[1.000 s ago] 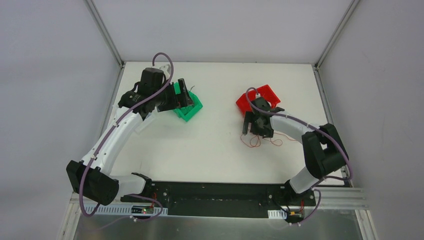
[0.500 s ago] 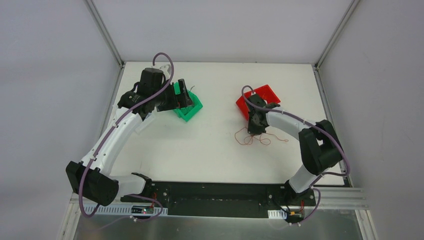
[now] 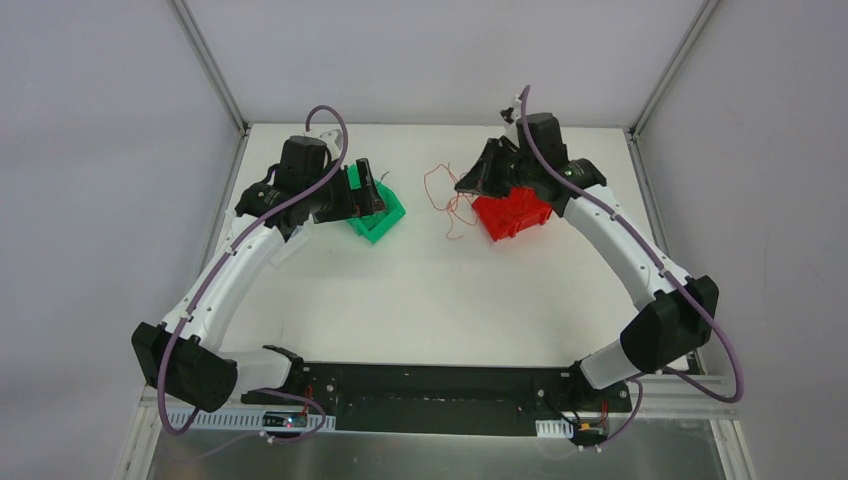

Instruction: Untangle the cables

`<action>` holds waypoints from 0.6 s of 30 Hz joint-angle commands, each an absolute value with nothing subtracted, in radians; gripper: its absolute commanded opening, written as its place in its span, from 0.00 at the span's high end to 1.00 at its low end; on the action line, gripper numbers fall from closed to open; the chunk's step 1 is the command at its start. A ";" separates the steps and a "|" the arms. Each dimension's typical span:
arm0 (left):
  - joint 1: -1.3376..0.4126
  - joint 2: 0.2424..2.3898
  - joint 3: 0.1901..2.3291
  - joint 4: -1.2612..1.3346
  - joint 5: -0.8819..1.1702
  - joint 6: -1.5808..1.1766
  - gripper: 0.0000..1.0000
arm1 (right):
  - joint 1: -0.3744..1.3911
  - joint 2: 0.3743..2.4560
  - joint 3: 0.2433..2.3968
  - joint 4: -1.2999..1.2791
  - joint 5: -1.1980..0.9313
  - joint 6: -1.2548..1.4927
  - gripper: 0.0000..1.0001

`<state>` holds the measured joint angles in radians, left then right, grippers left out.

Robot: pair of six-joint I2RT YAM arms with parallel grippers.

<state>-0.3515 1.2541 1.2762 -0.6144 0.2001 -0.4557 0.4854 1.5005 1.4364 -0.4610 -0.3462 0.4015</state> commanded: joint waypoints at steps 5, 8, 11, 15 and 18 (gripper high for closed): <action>-0.342 1.223 1.316 -0.620 0.198 -0.449 0.03 | 0.318 1.608 1.665 -0.425 -0.569 0.511 1.00; -0.342 1.221 1.314 -0.620 0.201 -0.452 0.03 | 0.235 1.666 1.689 -0.366 -0.634 0.540 1.00; -0.343 1.218 1.310 -0.620 0.209 -0.451 0.03 | 0.172 1.711 1.646 -0.262 -0.670 0.579 1.00; -0.342 1.203 1.303 -0.620 0.214 -0.441 0.02 | 0.125 1.767 1.592 -0.099 -0.710 0.648 1.00; -0.342 1.185 1.296 -0.620 0.209 -0.432 0.01 | 0.109 1.804 1.597 -0.102 -0.707 0.618 1.00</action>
<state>-0.3515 1.2388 1.2770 -0.6197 0.2016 -0.4557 0.1169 1.7782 1.5932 -0.2123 -0.6464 0.5961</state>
